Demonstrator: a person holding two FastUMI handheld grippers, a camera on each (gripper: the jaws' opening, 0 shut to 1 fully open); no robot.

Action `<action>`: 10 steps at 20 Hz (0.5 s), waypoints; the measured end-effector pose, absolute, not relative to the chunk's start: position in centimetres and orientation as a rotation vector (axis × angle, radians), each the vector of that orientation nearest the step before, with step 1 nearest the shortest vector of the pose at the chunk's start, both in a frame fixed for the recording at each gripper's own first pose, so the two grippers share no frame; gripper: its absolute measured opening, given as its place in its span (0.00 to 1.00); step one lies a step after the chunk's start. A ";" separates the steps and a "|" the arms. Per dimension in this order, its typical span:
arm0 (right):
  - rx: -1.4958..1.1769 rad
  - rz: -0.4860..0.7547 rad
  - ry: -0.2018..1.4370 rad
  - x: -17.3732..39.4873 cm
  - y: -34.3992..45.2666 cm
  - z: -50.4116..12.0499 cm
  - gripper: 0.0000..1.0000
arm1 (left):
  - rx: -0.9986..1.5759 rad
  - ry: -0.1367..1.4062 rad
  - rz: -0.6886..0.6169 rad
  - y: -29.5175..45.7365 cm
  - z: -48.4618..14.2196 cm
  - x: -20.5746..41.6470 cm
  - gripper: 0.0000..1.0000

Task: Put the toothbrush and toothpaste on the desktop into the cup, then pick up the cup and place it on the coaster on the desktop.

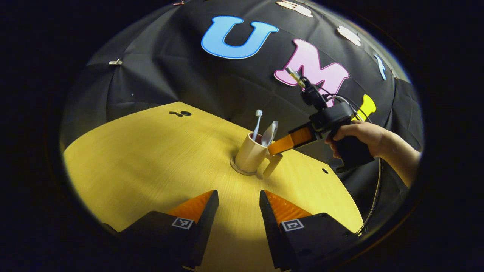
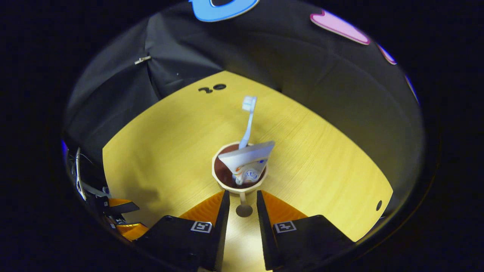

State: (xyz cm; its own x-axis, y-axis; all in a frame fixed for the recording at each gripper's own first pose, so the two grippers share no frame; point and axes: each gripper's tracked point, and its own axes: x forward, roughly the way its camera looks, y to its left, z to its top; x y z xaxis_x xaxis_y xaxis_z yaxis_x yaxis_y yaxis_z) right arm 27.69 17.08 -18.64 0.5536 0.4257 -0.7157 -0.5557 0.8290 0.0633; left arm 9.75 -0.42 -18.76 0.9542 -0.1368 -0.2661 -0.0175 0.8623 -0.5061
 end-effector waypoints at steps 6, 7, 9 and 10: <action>0.010 0.559 0.570 23.1 16.4 -7.6 0.44 | -0.470 0.266 -0.140 0.0 -11.7 8.3 0.70; 0.042 0.552 0.531 22.2 16.5 -5.9 0.45 | -0.466 0.257 -0.157 0.0 -10.6 8.4 0.69; 0.073 0.539 0.442 20.4 16.0 -2.1 0.45 | -0.467 0.234 -0.185 0.2 -8.4 8.5 0.70; 0.079 0.534 0.402 19.6 15.8 -0.6 0.45 | -0.468 0.221 -0.189 0.4 -7.3 8.5 0.69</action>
